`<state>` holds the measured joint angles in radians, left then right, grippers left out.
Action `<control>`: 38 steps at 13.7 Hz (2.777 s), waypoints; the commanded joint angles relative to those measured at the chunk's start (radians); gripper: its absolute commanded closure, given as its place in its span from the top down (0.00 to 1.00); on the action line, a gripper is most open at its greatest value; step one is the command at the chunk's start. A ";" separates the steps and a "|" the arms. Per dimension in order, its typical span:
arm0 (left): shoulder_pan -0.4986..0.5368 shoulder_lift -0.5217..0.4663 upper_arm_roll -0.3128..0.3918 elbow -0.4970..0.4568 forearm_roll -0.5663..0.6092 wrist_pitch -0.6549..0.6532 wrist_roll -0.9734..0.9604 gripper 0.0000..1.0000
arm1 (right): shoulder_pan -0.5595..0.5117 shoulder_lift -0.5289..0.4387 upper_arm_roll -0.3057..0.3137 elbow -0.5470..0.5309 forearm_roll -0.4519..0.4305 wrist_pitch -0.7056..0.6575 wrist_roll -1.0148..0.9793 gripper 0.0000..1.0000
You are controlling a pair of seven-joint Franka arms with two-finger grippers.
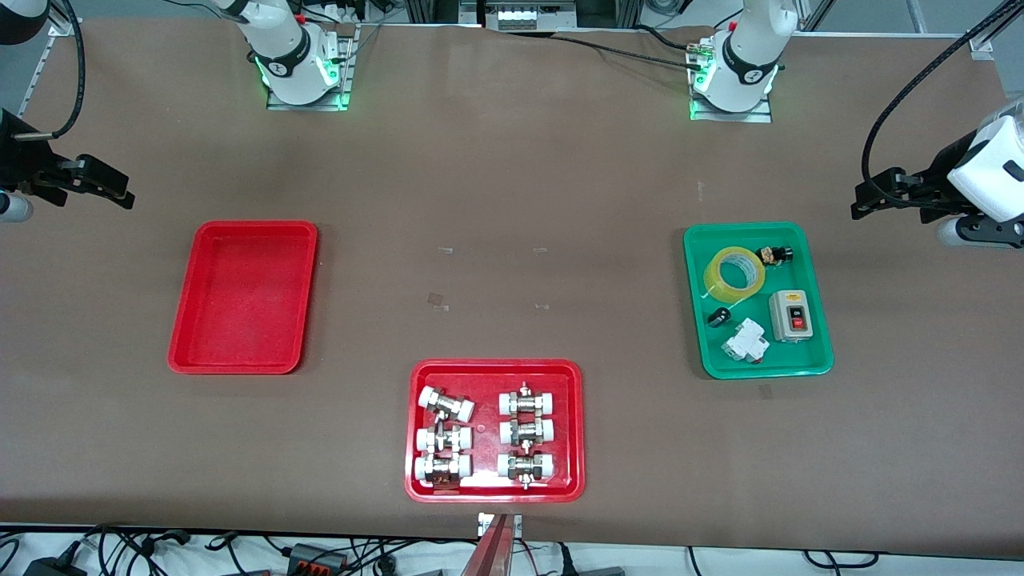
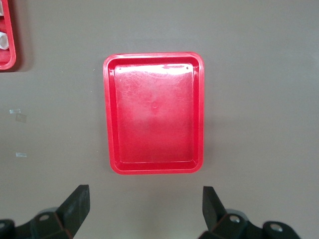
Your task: Left arm passes tape to right arm into tray
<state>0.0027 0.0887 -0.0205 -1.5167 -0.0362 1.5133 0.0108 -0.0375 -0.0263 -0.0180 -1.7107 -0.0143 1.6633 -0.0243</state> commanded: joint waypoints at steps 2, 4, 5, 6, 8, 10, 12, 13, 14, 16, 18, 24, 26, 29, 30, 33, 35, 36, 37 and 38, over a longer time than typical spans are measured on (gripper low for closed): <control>-0.004 -0.014 -0.002 -0.007 0.018 -0.007 0.008 1.00 | -0.004 -0.020 0.007 0.006 -0.007 -0.019 -0.014 1.00; -0.006 -0.007 -0.002 0.003 0.016 -0.005 -0.003 1.00 | -0.004 -0.020 0.007 0.006 -0.006 -0.019 -0.013 1.00; -0.007 0.002 -0.002 0.007 0.010 0.001 -0.003 1.00 | -0.004 -0.020 0.007 0.006 -0.003 -0.019 -0.013 1.00; -0.006 0.020 -0.001 0.009 0.010 0.005 0.001 1.00 | -0.004 -0.020 0.007 0.006 -0.001 -0.019 -0.013 1.00; -0.001 0.109 0.001 0.062 0.016 0.005 0.009 1.00 | -0.004 -0.020 0.007 0.006 -0.001 -0.019 -0.011 1.00; 0.006 0.176 0.008 0.084 0.007 0.004 0.014 1.00 | -0.007 -0.020 0.004 0.006 -0.003 -0.019 -0.013 1.00; 0.000 0.270 0.007 0.067 0.018 0.036 0.011 1.00 | -0.005 -0.020 0.006 0.008 -0.006 -0.022 -0.008 1.00; 0.000 0.298 0.007 0.052 0.018 0.086 0.011 1.00 | -0.005 -0.018 0.006 0.008 -0.006 -0.020 -0.002 1.00; -0.001 0.330 0.008 0.008 0.019 0.160 -0.003 1.00 | -0.005 -0.017 0.006 0.011 -0.004 -0.020 0.000 1.00; -0.003 0.332 0.008 -0.144 0.019 0.324 -0.003 1.00 | -0.004 -0.017 0.006 0.011 -0.004 -0.025 0.001 1.00; 0.007 0.329 0.007 -0.229 0.019 0.366 -0.005 1.00 | -0.004 -0.015 0.006 0.011 -0.004 -0.025 -0.006 1.00; 0.008 0.319 0.002 -0.425 0.019 0.504 -0.092 1.00 | -0.004 -0.015 0.007 0.014 -0.006 -0.027 -0.016 1.00; 0.008 0.321 0.002 -0.439 0.019 0.525 -0.112 1.00 | -0.004 -0.014 0.007 0.014 -0.006 -0.025 -0.016 1.00; 0.007 0.319 0.002 -0.496 0.019 0.574 -0.149 1.00 | -0.004 -0.015 0.009 0.014 -0.006 -0.027 -0.017 1.00; 0.007 0.318 0.001 -0.500 0.019 0.579 -0.150 1.00 | -0.004 -0.015 0.009 0.014 -0.006 -0.027 -0.019 1.00; 0.007 0.318 0.001 -0.514 0.019 0.579 -0.163 0.98 | -0.004 -0.015 0.007 0.014 -0.006 -0.027 -0.019 1.00; 0.007 0.321 0.001 -0.516 0.018 0.582 -0.173 0.92 | -0.004 -0.015 0.009 0.014 -0.006 -0.027 -0.017 1.00; 0.007 0.325 0.001 -0.516 0.018 0.587 -0.175 0.88 | -0.004 -0.014 0.009 0.014 -0.006 -0.027 -0.017 1.00; 0.007 0.328 0.001 -0.516 0.018 0.594 -0.175 0.86 | -0.004 -0.014 0.009 0.014 -0.006 -0.027 -0.017 1.00; 0.007 0.330 0.001 -0.516 0.019 0.594 -0.176 0.80 | -0.004 -0.014 0.009 0.014 -0.006 -0.027 -0.016 1.00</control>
<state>0.0076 0.4409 -0.0146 -2.0053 -0.0354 2.0879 -0.1474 -0.0371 -0.0355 -0.0164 -1.7088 -0.0143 1.6560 -0.0261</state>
